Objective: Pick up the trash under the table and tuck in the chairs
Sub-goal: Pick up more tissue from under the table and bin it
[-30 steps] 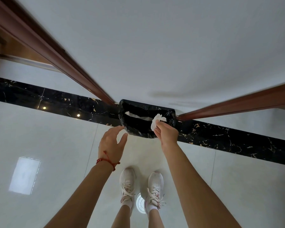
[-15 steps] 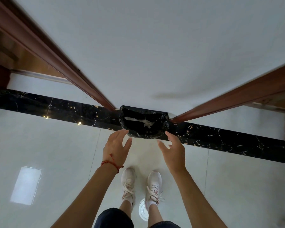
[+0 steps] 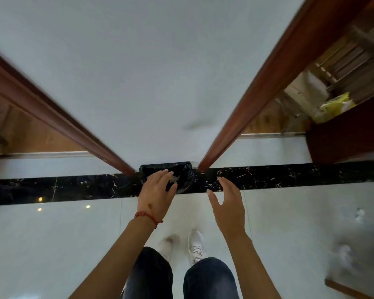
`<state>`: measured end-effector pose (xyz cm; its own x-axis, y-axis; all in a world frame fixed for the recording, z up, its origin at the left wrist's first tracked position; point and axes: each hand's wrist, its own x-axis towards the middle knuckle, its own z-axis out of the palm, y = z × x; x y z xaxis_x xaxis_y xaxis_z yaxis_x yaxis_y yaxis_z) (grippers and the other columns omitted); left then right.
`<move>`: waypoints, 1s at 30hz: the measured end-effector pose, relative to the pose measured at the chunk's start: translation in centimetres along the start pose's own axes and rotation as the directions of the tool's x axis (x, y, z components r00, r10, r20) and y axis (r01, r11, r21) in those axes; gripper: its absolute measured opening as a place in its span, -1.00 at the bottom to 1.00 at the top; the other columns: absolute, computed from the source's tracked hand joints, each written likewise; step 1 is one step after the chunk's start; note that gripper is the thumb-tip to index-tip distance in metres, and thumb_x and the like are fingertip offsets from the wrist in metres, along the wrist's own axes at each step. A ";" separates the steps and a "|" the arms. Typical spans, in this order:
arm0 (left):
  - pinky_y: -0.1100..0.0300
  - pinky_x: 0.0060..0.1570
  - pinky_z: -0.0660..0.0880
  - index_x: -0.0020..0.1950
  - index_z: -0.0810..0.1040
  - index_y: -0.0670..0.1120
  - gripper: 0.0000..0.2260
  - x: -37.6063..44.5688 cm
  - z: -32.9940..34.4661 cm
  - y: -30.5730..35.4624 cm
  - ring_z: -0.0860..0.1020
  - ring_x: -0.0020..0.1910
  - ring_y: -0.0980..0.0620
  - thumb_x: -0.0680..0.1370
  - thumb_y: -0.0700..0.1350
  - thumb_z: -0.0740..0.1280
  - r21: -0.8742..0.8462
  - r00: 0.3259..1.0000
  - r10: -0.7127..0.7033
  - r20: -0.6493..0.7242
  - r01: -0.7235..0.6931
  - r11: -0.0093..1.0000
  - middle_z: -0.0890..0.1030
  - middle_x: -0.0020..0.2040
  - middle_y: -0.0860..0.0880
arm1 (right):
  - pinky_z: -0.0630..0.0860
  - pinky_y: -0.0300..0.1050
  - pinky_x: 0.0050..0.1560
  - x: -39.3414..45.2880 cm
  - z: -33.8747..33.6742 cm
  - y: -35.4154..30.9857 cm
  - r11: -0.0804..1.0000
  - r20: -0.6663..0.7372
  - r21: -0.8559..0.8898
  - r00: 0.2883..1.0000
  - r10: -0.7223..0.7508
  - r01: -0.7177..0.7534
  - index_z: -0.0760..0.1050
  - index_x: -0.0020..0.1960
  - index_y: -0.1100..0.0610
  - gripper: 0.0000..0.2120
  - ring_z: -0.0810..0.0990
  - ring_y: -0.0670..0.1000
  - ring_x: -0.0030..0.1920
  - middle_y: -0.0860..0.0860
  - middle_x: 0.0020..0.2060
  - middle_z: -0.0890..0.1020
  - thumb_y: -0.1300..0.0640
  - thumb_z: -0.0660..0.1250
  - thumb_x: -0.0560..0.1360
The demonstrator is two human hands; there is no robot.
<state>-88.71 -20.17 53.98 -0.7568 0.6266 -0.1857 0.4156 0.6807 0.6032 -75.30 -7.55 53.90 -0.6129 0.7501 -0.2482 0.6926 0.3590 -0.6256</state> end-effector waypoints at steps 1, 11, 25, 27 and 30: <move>-0.03 0.22 0.37 0.18 0.52 -0.22 -0.60 0.0 -0.5 0.7 0.49 0.21 -0.20 0.46 0.00 0.20 0.008 1.000 0.024 0.012 -0.024 1.000 0.57 0.17 -0.21 | 0.24 -0.20 0.31 -0.6 -0.7 -0.1 1.000 -0.025 -0.008 1.000 0.011 -0.011 0.29 0.39 0.08 -0.53 0.27 -0.06 0.40 -0.01 0.39 0.36 -0.02 0.23 0.53; 0.02 0.38 0.19 0.33 0.39 -0.16 -0.49 -1.1 -2.1 8.5 0.32 0.36 -0.14 0.52 0.14 0.07 0.103 0.916 0.315 0.247 -0.348 0.932 0.43 0.35 -0.16 | 0.27 -0.16 0.35 -6.8 -7.6 1.4 0.985 -0.235 -0.062 0.962 0.141 -0.159 0.24 0.42 0.11 -0.50 0.23 -0.02 0.43 0.04 0.42 0.32 -0.05 0.18 0.55; -0.16 0.12 0.50 0.17 0.52 -0.22 -0.45 -6.9 7.8 23.9 0.54 0.13 -0.25 0.50 0.17 0.03 0.041 0.581 0.614 0.534 -0.743 0.668 0.59 0.13 -0.23 | 0.29 -0.10 0.35 -18.6 -16.6 12.1 0.853 -0.472 0.174 0.718 0.511 -0.493 0.27 0.40 0.11 -0.52 0.25 -0.01 0.42 0.04 0.40 0.34 -0.05 0.19 0.54; -0.17 0.09 0.51 0.17 0.52 -0.22 -0.48 -8.4 9.8 26.5 0.54 0.13 -0.25 0.49 0.14 0.05 0.024 0.528 0.621 0.579 -0.773 0.634 0.59 0.13 -0.23 | 0.31 -0.11 0.33 -20.2 -17.7 14.4 0.823 -0.485 0.216 0.674 0.558 -0.526 0.27 0.40 0.10 -0.52 0.26 -0.02 0.41 0.04 0.40 0.35 -0.05 0.19 0.54; -0.13 0.07 0.51 0.16 0.53 -0.20 -0.49 -10.5 13.1 29.2 0.55 0.14 -0.22 0.50 0.14 0.04 0.018 0.451 0.637 0.625 -0.825 0.565 0.61 0.13 -0.19 | 0.31 -0.15 0.30 -22.4 -19.3 17.7 0.780 -0.487 0.288 0.616 0.619 -0.556 0.26 0.40 0.09 -0.53 0.26 -0.05 0.40 0.00 0.39 0.34 -0.04 0.19 0.54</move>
<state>-62.05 -1.92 63.36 0.2391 0.9533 -0.1845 0.8683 -0.1249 0.4801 -42.00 -7.28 62.69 0.2360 0.9550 -0.1797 0.7713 -0.2966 -0.5631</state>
